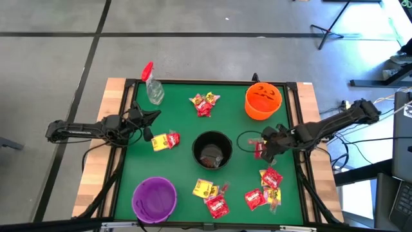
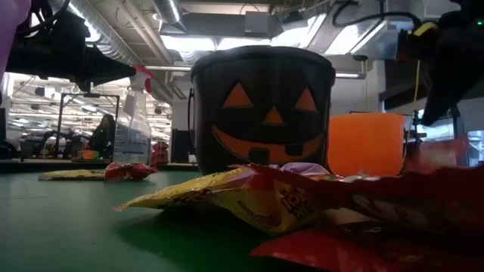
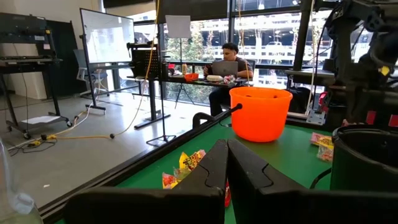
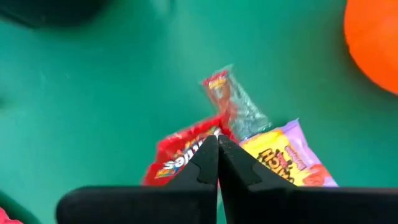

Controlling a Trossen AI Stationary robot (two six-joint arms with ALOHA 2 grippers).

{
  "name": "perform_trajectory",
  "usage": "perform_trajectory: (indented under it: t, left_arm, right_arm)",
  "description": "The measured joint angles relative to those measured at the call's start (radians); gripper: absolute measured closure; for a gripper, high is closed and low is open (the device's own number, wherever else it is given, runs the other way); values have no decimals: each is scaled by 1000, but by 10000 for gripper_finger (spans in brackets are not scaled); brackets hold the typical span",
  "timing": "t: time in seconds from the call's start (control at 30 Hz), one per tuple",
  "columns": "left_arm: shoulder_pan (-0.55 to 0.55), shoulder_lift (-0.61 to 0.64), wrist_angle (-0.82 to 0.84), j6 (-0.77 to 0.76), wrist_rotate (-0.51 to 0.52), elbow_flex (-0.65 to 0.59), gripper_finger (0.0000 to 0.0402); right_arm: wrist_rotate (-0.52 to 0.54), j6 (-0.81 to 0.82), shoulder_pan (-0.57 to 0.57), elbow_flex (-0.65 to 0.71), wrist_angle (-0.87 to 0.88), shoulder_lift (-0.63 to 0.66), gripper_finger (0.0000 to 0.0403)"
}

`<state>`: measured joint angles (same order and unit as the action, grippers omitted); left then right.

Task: Sort candy
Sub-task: Put the red candy into the orange bucket

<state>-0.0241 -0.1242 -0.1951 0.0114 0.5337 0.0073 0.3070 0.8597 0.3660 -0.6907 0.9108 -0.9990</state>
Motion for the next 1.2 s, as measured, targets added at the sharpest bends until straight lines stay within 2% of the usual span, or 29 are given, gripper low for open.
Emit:
perform_trajectory:
  t: [0.2, 0.43, 0.57, 0.77, 0.87, 1.0, 1.2]
  left_arm:
    - [0, 0, 0, 0, 0, 0, 400]
    - [0, 0, 0, 0, 0, 0, 400]
    - [0, 0, 0, 0, 0, 0, 400]
    - [0, 0, 0, 0, 0, 0, 400]
    - [0, 0, 0, 0, 0, 0, 400]
    - [0, 0, 0, 0, 0, 0, 400]
    - [0, 0, 0, 0, 0, 0, 400]
  right_arm:
    - [59, 4, 0, 0, 0, 52, 402]
    - [13, 11, 0, 0, -6, 38, 391]
    - [-19, -15, 0, 0, -48, -2, 351]
    - [-72, -32, 0, 0, -67, -100, 253]
    - [-88, -47, 0, 4, -71, -157, 220]
    - [-135, -57, 0, 63, -159, -201, 209]
    - [-161, -29, 0, 164, -251, -213, 221]
